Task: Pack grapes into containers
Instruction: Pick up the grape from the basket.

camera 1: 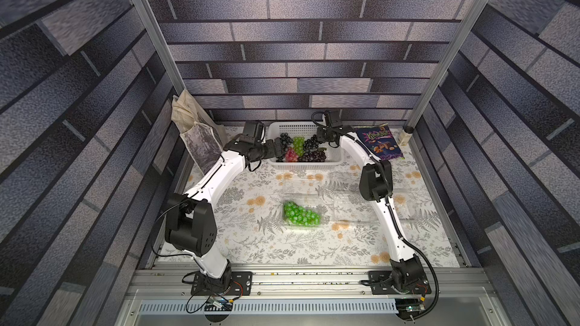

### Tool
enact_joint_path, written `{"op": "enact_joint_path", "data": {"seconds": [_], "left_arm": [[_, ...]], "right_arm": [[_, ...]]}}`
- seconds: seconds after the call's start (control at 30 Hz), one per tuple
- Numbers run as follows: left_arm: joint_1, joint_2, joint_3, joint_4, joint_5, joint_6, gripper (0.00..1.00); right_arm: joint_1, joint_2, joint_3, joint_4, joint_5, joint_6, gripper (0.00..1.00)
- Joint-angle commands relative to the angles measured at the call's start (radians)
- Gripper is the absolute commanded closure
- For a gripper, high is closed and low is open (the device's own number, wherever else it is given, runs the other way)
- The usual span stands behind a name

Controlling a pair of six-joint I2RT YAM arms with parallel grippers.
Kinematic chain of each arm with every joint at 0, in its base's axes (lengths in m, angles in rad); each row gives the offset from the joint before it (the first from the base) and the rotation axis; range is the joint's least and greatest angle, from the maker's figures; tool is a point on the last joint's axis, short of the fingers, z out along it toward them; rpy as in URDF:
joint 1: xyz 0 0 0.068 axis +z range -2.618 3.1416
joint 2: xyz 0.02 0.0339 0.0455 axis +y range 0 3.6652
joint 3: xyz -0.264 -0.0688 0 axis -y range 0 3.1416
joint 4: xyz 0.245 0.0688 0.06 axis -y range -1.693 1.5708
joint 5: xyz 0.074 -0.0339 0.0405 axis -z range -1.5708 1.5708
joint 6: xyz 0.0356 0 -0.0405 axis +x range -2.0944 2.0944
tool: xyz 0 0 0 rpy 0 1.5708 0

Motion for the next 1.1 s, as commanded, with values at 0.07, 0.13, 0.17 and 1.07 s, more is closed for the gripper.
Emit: {"op": "enact_joint_path", "data": {"seconds": [0.07, 0.13, 0.17, 1.07], "left_arm": [[0.008, 0.000, -0.016, 0.011, 0.019, -0.009, 0.02], [0.010, -0.001, -0.020, 0.010, 0.019, -0.009, 0.02], [0.011, -0.001, -0.020, 0.010, 0.019, -0.010, 0.02], [-0.018, -0.064, -0.014, 0.005, 0.012, -0.018, 0.02]], "right_arm": [[-0.007, 0.026, 0.026, 0.022, 0.017, 0.003, 0.79], [-0.007, 0.023, 0.026, 0.028, 0.014, 0.005, 0.93], [-0.007, 0.018, 0.020, 0.033, 0.012, 0.005, 1.00], [0.014, -0.561, -0.528, 0.318, -0.123, -0.006, 1.00]]}}
